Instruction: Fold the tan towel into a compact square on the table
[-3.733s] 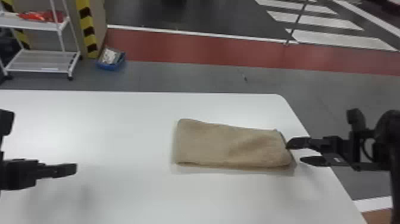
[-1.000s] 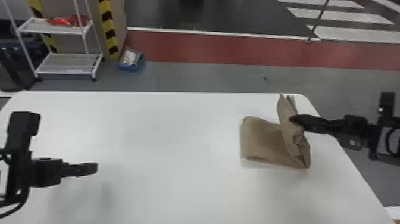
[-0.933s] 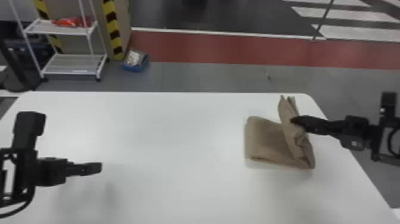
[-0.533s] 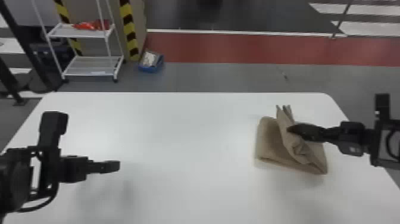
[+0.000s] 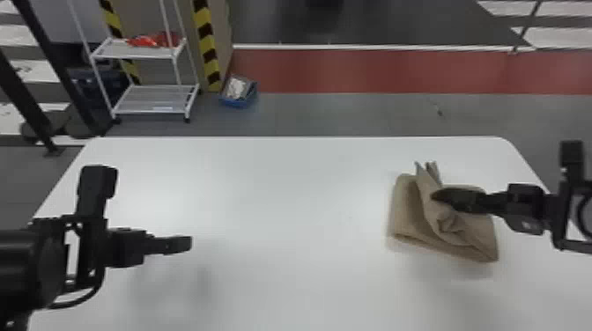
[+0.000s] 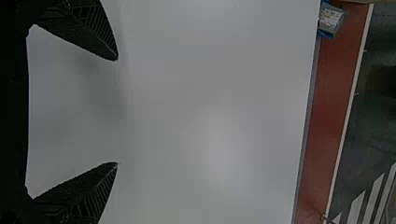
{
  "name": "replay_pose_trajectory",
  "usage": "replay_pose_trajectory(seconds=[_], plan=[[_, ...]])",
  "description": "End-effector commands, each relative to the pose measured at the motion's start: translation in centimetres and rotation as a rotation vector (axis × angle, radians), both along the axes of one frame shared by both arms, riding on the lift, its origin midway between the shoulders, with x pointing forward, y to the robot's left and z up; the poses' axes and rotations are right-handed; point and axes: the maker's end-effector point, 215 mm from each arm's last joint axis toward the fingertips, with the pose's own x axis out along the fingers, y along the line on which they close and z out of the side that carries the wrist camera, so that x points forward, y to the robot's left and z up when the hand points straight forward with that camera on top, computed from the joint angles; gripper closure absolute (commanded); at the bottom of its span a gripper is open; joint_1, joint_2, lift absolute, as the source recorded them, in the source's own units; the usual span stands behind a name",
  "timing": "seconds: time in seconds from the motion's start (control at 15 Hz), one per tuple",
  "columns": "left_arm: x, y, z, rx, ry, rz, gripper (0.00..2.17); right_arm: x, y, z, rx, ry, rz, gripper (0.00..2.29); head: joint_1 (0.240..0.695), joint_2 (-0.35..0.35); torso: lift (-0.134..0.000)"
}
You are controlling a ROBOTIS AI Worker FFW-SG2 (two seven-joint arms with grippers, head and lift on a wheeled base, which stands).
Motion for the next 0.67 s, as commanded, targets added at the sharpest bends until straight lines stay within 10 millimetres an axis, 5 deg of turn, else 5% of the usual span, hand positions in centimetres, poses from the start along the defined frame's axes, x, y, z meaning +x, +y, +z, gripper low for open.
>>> replay_pose_trajectory(seconds=[0.0,0.6], plan=[[0.1,0.1,0.1,0.002,-0.005,0.000,0.08,0.4,-0.9,1.1,0.039,-0.032,-0.030,1.33,0.695,0.006,-0.124],[0.3,0.1,0.0,0.000,-0.007,-0.002,0.08,1.6,1.6,-1.3,-0.048,-0.026,0.018,1.31,0.695,0.010,-0.124]])
